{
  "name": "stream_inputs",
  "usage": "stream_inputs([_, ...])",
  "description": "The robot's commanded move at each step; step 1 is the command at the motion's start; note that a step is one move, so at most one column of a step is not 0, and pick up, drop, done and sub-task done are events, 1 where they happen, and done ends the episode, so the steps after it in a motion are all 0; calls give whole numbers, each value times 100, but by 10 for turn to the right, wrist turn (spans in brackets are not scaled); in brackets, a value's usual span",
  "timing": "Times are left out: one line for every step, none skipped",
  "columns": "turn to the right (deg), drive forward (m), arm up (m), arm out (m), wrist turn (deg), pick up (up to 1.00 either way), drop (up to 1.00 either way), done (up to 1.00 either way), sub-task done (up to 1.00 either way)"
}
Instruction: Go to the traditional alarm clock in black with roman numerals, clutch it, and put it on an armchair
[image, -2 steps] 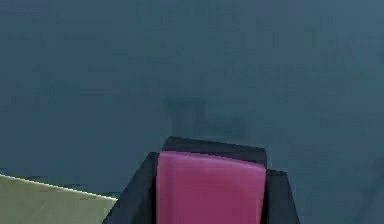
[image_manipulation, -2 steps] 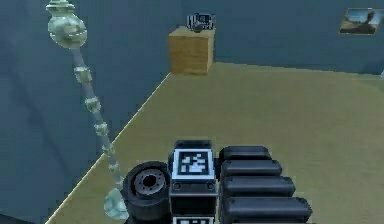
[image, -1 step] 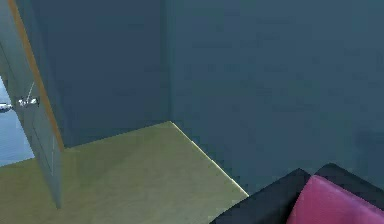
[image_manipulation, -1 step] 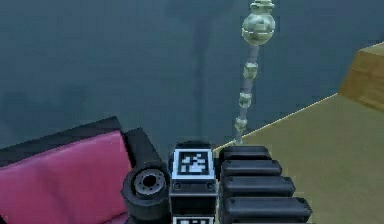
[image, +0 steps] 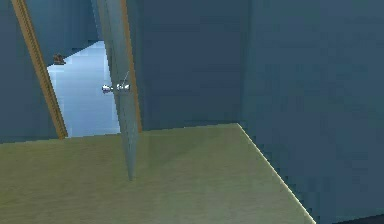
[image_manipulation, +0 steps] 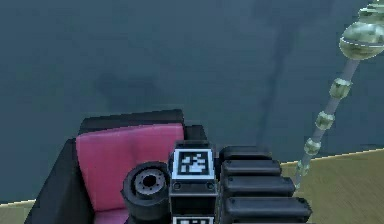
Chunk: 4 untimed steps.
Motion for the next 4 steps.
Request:
stream_inputs([0, 0, 0, 22, 0, 0, 0, 0, 0])
stream_inputs([0, 0, 0, 0, 450, 0, 0, 0, 0])
stream_inputs([0, 0, 0, 0, 360, 0, 0, 0, 0])
stream_inputs([0, 0, -46, 0, 0, 0, 0, 0, 0])
